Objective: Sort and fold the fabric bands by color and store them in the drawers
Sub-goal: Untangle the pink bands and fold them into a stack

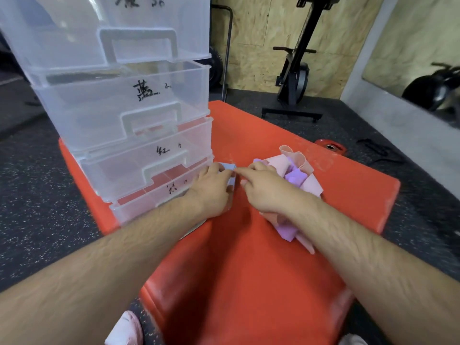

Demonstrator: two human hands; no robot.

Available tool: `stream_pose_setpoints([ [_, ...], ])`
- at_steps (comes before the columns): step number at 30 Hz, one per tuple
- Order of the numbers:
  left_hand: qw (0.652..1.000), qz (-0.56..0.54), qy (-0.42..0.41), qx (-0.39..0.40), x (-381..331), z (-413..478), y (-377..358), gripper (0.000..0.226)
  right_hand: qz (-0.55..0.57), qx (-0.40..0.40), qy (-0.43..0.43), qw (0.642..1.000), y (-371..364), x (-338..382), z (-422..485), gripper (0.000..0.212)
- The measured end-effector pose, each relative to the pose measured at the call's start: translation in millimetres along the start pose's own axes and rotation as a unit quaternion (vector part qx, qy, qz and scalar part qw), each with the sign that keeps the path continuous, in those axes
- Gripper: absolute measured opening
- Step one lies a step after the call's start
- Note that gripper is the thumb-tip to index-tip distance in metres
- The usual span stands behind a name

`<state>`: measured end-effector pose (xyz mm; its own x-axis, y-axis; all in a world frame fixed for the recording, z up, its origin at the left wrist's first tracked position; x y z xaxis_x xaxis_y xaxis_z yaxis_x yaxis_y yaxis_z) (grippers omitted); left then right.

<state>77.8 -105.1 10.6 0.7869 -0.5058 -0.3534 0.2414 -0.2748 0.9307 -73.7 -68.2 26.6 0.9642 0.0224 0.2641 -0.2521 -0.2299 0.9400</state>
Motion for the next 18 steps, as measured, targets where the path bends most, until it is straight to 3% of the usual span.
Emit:
stream_pose_setpoints([
  [6,0.997,0.011,-0.069,-0.017,-44.6,-0.1,-9.7,0.046,-0.062,0.013,-0.034,0.997,22.5,-26.4,-57.9,0.05],
  [12,0.989,0.034,-0.137,0.042,-100.6,-5.6,-30.9,0.051,0.022,-0.026,-0.068,0.997,13.5,-93.1,-124.0,0.045],
  [15,0.982,0.043,-0.171,0.06,-124.7,-5.9,-47.1,0.047,0.016,0.048,-0.095,0.994,5.4,-113.4,-139.8,0.055],
  [18,0.977,0.087,-0.177,0.077,-136.2,-2.7,-62.4,0.056,0.064,0.054,-0.087,0.993,8.3,-118.2,-138.5,0.06],
])
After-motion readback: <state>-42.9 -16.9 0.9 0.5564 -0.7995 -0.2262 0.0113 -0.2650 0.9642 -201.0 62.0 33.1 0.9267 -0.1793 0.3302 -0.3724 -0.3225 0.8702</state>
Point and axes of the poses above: each hand's wrist, its own z-axis towards the middle knuckle, its own y-axis out of the back of the hand, x = y × z, the point moved 1 cm from there along z, towards the middle knuckle, and after that the axes turned 14 degrees about x, right-handed, at the moved point
